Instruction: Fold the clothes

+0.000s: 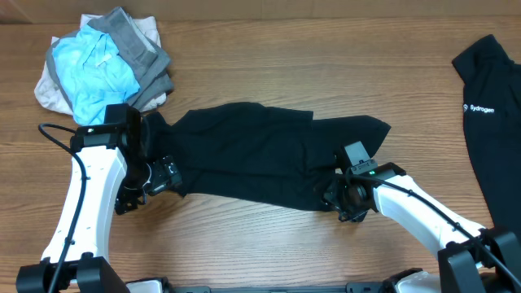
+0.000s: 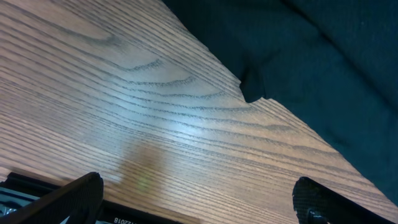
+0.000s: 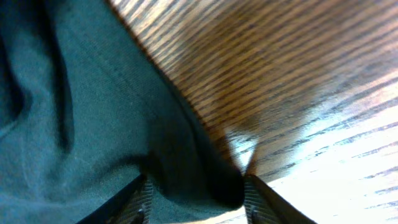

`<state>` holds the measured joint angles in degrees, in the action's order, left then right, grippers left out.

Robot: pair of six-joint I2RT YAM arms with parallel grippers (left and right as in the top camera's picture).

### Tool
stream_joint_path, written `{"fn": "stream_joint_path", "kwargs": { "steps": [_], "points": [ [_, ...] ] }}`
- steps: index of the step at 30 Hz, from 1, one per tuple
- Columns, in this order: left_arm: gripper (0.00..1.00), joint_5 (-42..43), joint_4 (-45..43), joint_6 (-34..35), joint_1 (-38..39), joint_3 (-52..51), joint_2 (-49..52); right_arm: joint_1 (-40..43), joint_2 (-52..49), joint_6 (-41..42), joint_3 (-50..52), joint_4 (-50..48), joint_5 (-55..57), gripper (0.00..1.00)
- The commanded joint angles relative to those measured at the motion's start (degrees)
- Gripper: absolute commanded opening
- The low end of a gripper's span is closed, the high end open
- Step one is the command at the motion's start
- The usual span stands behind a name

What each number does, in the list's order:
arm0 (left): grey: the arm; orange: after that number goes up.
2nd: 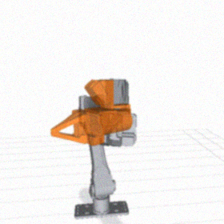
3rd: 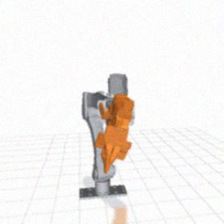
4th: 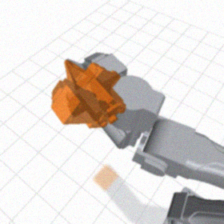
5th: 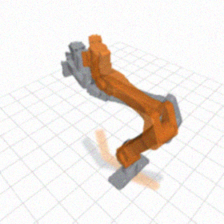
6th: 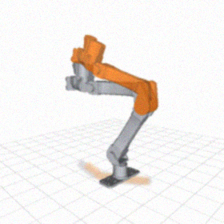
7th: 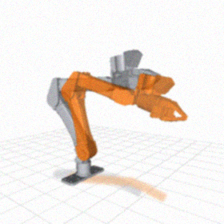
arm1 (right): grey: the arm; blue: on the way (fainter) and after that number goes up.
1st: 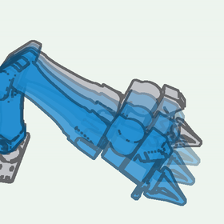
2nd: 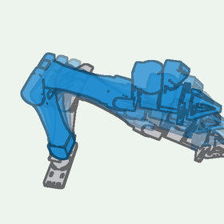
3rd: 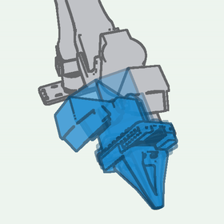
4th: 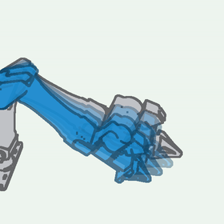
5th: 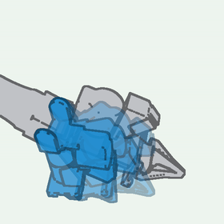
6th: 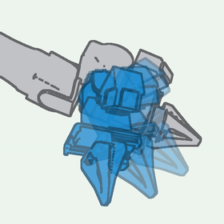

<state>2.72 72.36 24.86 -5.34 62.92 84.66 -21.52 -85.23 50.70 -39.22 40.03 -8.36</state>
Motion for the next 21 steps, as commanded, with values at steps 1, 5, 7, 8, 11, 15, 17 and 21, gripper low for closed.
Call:
{"fn": "stream_joint_path", "kwargs": {
  "steps": [1,5,7,8,11,15,17,21],
  "points": [
    [1.00,-0.35,0.00,-1.14,0.11,-0.31,-0.04,-0.26,-0.94,0.63,2.03,-0.79,1.01,0.37],
    [1.00,-0.35,0.00,-1.62,0.11,-0.31,-0.04,-0.04,-0.94,2.10,1.73,-0.26,3.02,0.04],
    [1.00,-0.37,0.00,-1.75,0.11,-0.31,-0.04,0.55,-0.92,2.08,0.59,1.49,4.04,0.04],
    [1.00,-0.35,0.00,-1.75,0.11,-0.31,-0.04,1.09,-0.92,2.10,-0.26,2.95,4.94,0.04],
    [1.00,-0.35,0.02,-1.75,0.11,-0.31,-0.04,3.76,-0.81,2.08,-4.02,9.11,8.66,0.04],
    [1.00,-0.37,-0.02,-1.75,0.11,-0.31,-0.04,9.64,0.02,1.75,-10.67,17.92,12.79,0.04],
    [1.00,-0.37,-0.26,-1.73,0.11,-0.31,-0.04,13.11,0.63,1.01,-14.58,21.94,13.73,0.04],
    [1.00,-0.17,-1.79,-1.79,0.13,-0.46,-0.02,17.22,1.60,-4.96,-21.40,25.46,10.23,0.04]
  ]
}}
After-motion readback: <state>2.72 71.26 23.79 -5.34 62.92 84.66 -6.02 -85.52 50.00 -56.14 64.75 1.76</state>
